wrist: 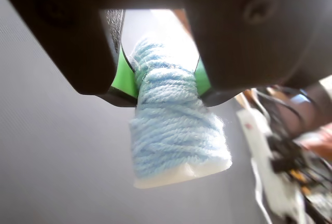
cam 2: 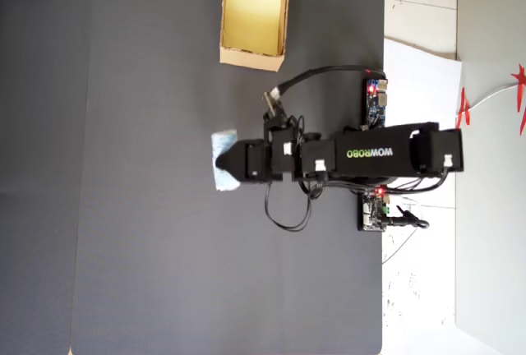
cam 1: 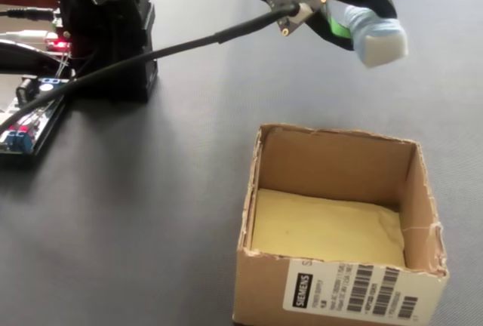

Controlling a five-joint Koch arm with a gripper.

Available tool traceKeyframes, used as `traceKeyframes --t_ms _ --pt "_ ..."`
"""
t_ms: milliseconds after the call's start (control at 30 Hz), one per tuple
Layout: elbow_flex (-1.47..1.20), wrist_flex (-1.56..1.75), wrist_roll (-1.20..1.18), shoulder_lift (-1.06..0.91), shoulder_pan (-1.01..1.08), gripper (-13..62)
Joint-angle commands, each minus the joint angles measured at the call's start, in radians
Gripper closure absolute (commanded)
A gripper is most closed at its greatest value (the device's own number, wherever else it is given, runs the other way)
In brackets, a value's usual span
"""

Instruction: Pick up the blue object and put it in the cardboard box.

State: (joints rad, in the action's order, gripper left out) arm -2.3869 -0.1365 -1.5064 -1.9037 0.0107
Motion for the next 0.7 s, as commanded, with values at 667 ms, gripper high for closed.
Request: traceKeyframes --t_ms 667 --pt "0.126 0.137 0.048 -0.112 0.515 43.1"
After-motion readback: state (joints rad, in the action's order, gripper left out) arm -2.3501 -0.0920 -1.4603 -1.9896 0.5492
